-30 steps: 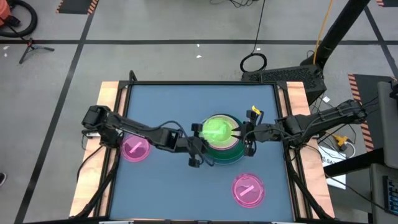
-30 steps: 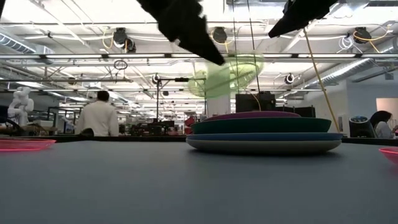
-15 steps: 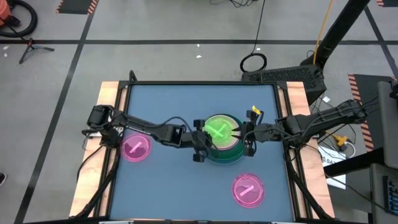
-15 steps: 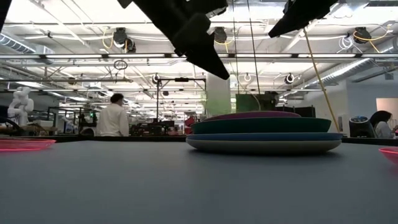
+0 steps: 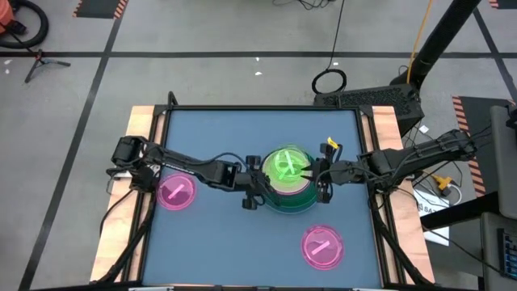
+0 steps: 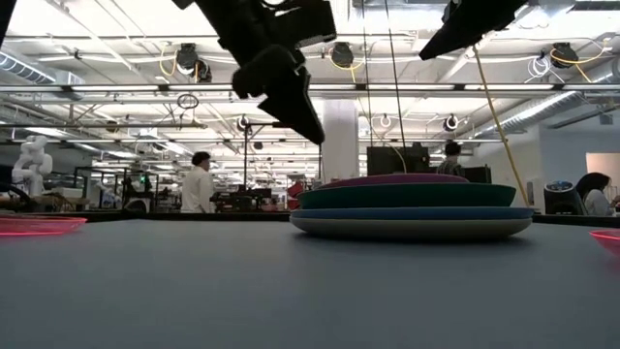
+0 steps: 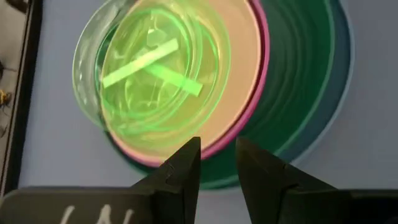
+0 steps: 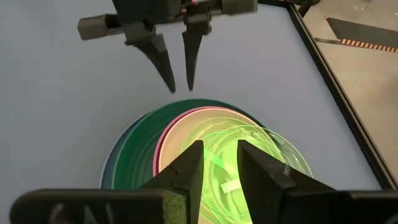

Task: Stack plastic plates
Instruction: Stack the light green plate on top of the light green plate

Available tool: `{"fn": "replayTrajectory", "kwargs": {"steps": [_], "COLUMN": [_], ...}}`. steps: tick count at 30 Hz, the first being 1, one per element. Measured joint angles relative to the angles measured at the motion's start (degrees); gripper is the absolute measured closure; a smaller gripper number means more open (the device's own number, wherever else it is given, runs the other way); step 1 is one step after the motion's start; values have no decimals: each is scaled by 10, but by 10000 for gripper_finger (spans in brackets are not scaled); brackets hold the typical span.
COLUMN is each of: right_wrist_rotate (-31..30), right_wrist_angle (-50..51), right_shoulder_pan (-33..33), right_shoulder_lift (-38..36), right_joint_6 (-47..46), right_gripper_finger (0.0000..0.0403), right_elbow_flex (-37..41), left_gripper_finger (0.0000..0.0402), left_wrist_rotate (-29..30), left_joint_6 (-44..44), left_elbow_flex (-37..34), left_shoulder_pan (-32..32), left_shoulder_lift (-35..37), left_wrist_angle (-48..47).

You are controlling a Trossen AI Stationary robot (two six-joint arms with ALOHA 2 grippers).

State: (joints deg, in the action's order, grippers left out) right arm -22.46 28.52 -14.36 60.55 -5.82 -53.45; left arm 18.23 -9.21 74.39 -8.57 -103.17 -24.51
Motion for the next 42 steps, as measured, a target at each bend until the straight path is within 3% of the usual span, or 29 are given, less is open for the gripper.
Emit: {"fn": "replayTrajectory", "kwargs": {"steps": [2,7,9,23,31,38,42], "right_wrist_rotate": [-10,-132,-132,18,107,180,182], "right_wrist_angle": [0,15,17,-29,-84,-127,-140], "right_shoulder_pan": [0,16,36,188,227,229,229], "right_shoulder_lift": [0,22,44,222,293,303,303], "right_joint_6": [-23,-91,-99,-48,-14,5,4], "right_gripper_finger": [312,312,316,398,401,401,402], "right_elbow_flex": [0,0,0,0,0,0,0], "left_gripper_finger": [293,293,293,293,293,293,293], "left_wrist_rotate": [13,53,68,124,139,149,149], "left_joint_6": [9,26,29,38,49,50,42], "left_elbow_flex": [0,0,0,1,-1,0,-5], "left_shoulder_pan": [-2,-14,-18,-55,-62,-62,-63], "left_shoulder_lift": [9,48,65,165,176,189,203], "left_wrist_angle": [-27,-94,-105,-152,-198,-225,-223]}}
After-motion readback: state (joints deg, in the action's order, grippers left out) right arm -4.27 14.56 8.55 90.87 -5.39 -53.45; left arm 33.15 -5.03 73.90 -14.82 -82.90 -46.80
